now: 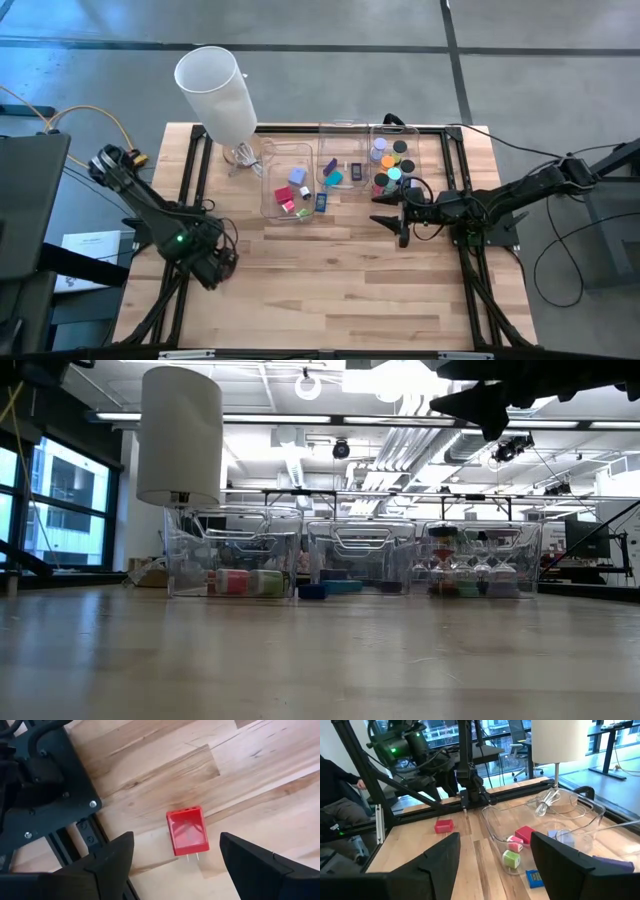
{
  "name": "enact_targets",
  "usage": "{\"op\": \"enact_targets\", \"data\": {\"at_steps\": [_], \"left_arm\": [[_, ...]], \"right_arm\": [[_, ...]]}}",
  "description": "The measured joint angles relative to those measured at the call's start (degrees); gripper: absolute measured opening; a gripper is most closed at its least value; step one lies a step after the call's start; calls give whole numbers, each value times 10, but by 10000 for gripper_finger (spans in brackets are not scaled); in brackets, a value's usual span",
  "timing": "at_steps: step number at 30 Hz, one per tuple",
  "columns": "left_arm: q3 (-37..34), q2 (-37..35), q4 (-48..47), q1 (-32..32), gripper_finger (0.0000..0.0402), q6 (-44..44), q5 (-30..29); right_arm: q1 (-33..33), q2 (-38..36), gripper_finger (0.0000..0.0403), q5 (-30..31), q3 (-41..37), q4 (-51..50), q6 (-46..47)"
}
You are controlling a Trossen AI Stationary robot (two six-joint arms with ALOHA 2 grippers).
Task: Pick & Place Office items
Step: Put the red charger adapter into the left transparent bin
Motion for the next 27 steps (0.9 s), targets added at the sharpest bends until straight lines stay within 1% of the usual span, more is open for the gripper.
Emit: {"op": "enact_targets", "data": {"at_steps": [4, 7, 10, 14, 19, 24, 27], "left_arm": [[0, 21, 0, -1, 289, 32, 4], [0, 35, 1, 2, 300, 42, 5], [0, 43, -2, 13, 311, 13, 6], [0, 43, 0, 28, 314, 11, 8], [0, 43, 3, 23, 314, -8, 12], [-23, 43, 5, 13, 314, -31, 13], [-46, 43, 26, 10, 314, -39, 19]], "right_arm": [[0, 0, 231, 0, 0, -6, 3], [0, 0, 231, 0, 0, -6, 12], [0, 0, 231, 0, 0, -6, 13], [0, 0, 231, 0, 0, -6, 13], [0, 0, 231, 0, 0, -7, 13], [0, 0, 231, 0, 0, -12, 13], [0, 0, 231, 0, 0, -15, 15]]}}
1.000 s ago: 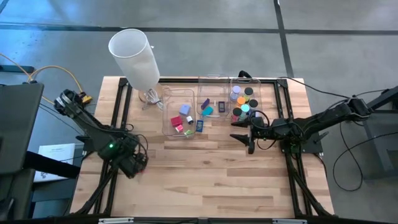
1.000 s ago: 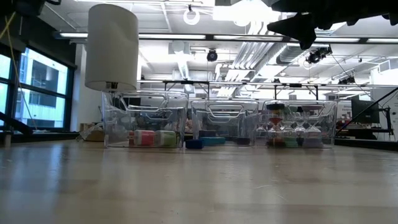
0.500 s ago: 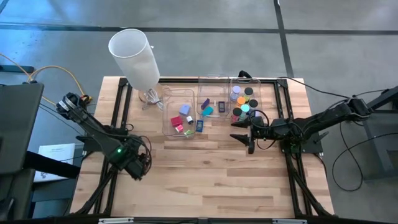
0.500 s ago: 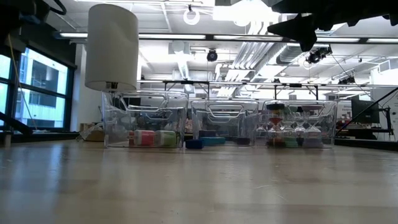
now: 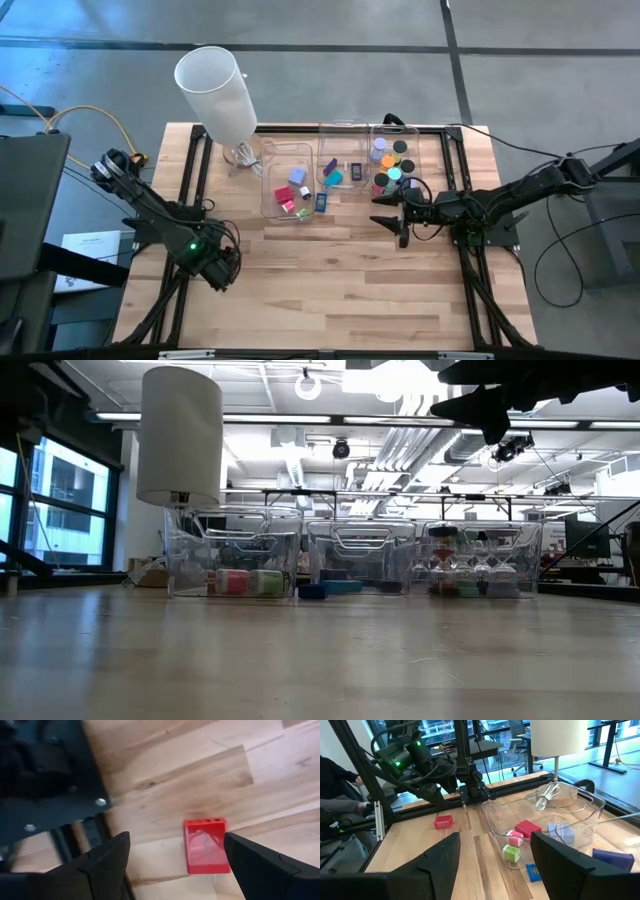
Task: Pick & Place Office items
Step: Put the red charger adapter into the left transparent bin
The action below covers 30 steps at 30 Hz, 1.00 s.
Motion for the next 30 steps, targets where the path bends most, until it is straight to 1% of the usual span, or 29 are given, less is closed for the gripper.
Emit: {"op": "enact_targets", "data": {"at_steps": [6, 9, 13, 18, 26, 30], "left_arm": [[-34, 0, 95, 0, 314, -1, 1], [-40, 0, 123, 0, 314, -1, 2], [-53, 0, 135, 0, 314, -2, 1], [-73, 0, 171, 0, 314, 7, 3], [-75, 0, 185, 0, 314, -9, 4], [-75, 15, 191, 0, 314, -10, 7]], "right_arm": [[0, 0, 231, 0, 0, 0, 1], [0, 0, 231, 0, 0, 1, 1], [0, 0, 231, 0, 0, 4, 1], [0, 0, 231, 0, 0, 5, 1], [0, 0, 231, 0, 0, 5, 1], [0, 0, 231, 0, 0, 5, 1]]}}
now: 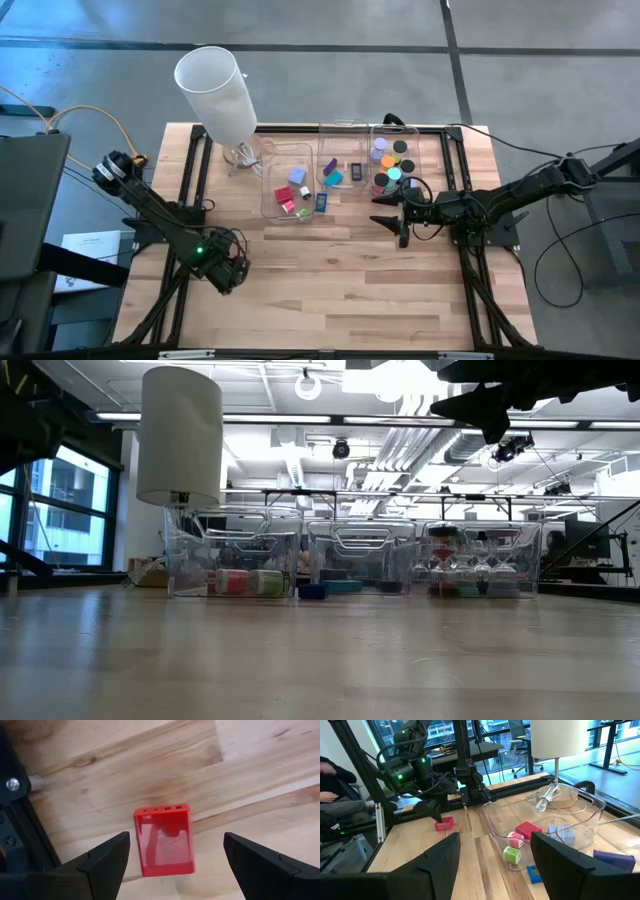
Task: Pick & Place Office items
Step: Put the red charger adapter into the left transparent bin
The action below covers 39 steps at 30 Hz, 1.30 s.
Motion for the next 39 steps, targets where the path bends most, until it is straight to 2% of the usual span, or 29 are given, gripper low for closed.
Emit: {"op": "enact_targets", "data": {"at_steps": [11, 16, 27, 31, 36, 39], "left_arm": [[0, 67, 4, 1, 314, 0, 45], [0, 87, 19, 1, 314, 1, 47], [2, 154, 52, 7, 311, 95, 44], [2, 157, 55, 12, 281, 108, 46], [2, 157, 50, 13, 200, 138, 47], [2, 156, 50, 21, 200, 163, 47]], "right_arm": [[0, 0, 231, 0, 0, -1, 0], [0, 0, 231, 0, 0, -1, 0], [0, 0, 231, 0, 0, -3, 0], [0, 0, 231, 0, 0, -3, 0], [0, 0, 231, 0, 0, -4, 0], [0, 0, 231, 0, 0, -4, 0]]}}
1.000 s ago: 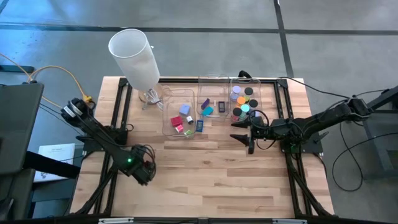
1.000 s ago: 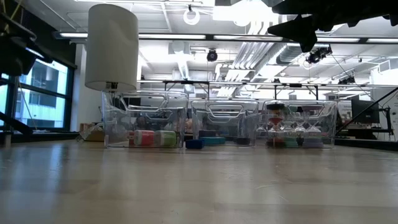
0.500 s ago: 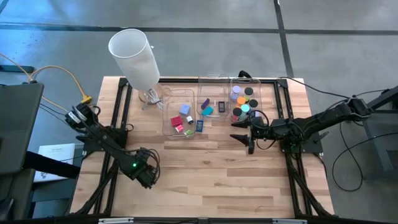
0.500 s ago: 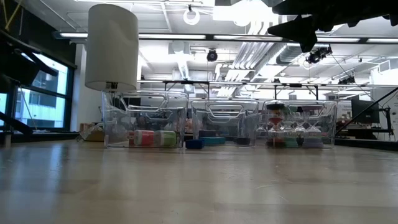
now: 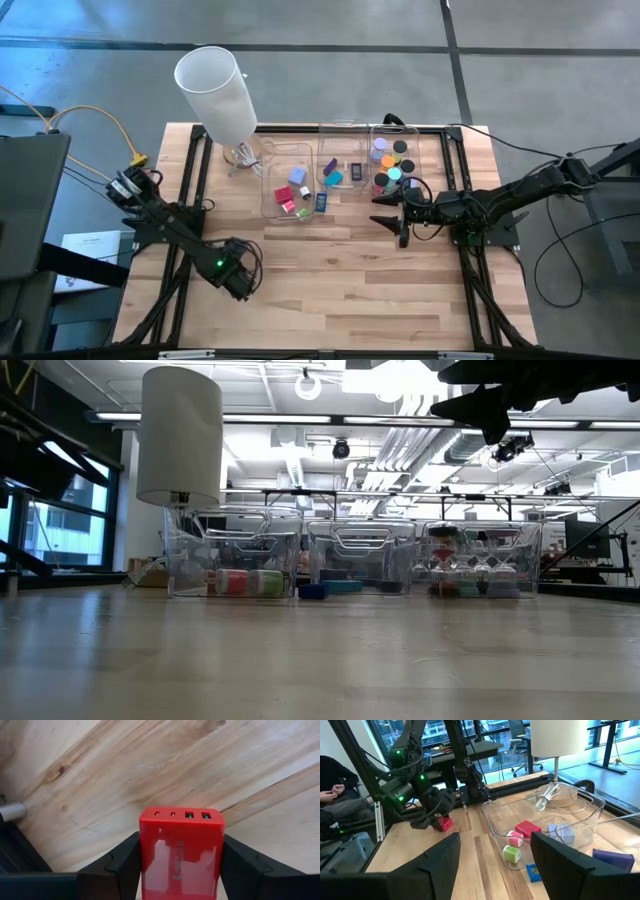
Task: Pick & Place Office items
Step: Put the red charger adapter into the left transparent bin
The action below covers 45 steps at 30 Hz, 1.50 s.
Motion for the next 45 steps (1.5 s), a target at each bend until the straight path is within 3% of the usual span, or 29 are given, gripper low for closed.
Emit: {"op": "enact_targets", "data": {"at_steps": [7, 13, 18, 24, 34, 40, 45], "left_arm": [[46, -9, -30, 32, 200, 83, -19], [149, -37, -117, 57, 200, 165, -81], [255, -47, -187, 80, 200, 240, -167], [334, -47, -172, 144, 200, 378, -266], [339, -47, -148, 340, 200, 521, -249], [336, -35, -131, 427, 200, 573, -193], [335, -6, -119, 472, 200, 601, -182]], "right_arm": [[0, 0, 231, 0, 0, -2, 17], [0, 15, 231, -2, -1, -6, 28], [0, 45, 231, 0, -1, 1, 32], [0, 71, 231, -5, 0, 42, 31], [20, 77, 231, -24, 0, 52, 40], [28, 77, 231, -24, 0, 56, 27], [28, 76, 231, -25, 0, 58, 27]]}}
